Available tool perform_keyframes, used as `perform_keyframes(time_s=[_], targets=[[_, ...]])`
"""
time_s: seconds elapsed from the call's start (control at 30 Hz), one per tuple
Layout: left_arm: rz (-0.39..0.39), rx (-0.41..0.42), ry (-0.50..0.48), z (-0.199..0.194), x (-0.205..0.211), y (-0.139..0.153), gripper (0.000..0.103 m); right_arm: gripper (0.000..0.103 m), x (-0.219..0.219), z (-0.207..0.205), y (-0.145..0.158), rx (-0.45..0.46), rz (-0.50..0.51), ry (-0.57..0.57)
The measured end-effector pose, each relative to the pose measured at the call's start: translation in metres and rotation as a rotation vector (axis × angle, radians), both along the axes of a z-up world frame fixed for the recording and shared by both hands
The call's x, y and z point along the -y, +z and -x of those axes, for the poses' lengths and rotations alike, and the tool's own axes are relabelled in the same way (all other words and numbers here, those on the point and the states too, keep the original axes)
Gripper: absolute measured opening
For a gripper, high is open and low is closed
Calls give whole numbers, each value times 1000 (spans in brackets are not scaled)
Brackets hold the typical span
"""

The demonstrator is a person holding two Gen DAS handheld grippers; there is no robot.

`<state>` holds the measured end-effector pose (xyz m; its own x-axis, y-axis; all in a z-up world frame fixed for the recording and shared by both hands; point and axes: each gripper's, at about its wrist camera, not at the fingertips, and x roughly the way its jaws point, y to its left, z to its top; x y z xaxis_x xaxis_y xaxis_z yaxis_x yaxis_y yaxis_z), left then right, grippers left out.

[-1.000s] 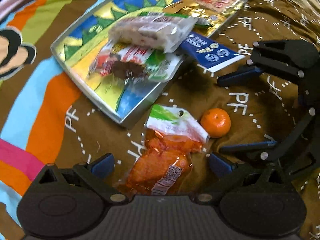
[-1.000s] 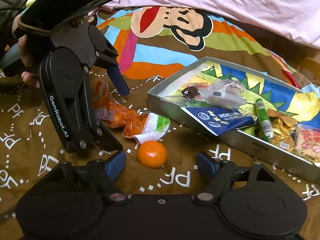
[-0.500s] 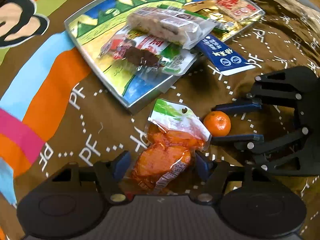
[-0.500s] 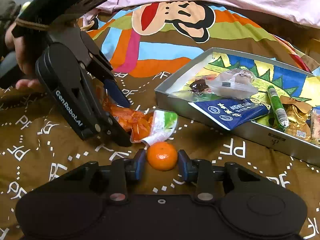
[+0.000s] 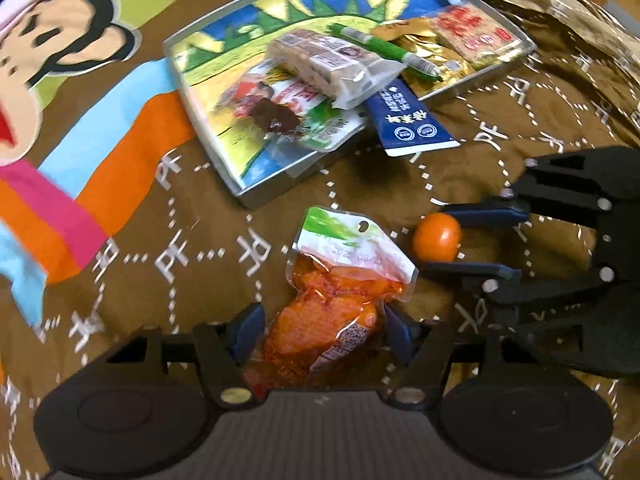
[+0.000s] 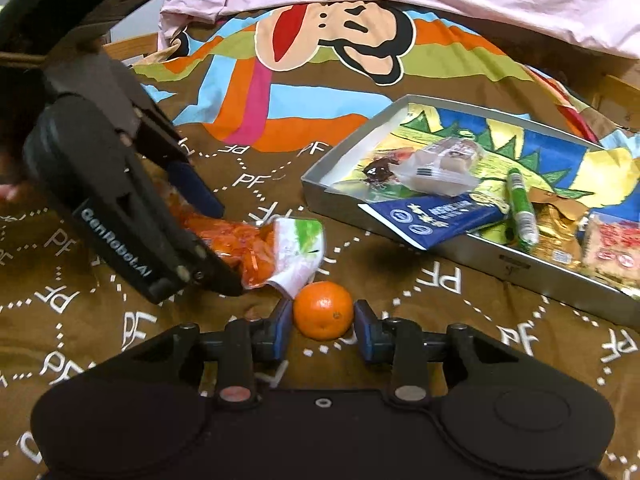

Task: Organize snacks
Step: 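Grasp the orange spicy-strip pack with the left gripper while the right gripper grasps the mandarin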

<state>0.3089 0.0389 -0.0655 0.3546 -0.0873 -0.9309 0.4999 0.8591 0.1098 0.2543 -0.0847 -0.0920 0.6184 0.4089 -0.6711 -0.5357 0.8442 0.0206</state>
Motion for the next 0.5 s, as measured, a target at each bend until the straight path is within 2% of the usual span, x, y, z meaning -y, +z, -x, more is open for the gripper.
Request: perform_keyframes(time_s=[0.1,0.2,0.3,0.4,0.5], targets=[[53,-1,79,7,-3,8,68,35,9,6,7,-4,10,-17],[112,4,112,19,-3,15,68,35,20,11,12,-19,8,-37],[184,21,125,36,3,21,59,35,28,20,17,-27,12,-44],[262,23,165,51,4,22,43,35,34,31,23,-27,36,-42],[278,30,219,63,1,16,44,35,39,42,26,-48,44,-47]])
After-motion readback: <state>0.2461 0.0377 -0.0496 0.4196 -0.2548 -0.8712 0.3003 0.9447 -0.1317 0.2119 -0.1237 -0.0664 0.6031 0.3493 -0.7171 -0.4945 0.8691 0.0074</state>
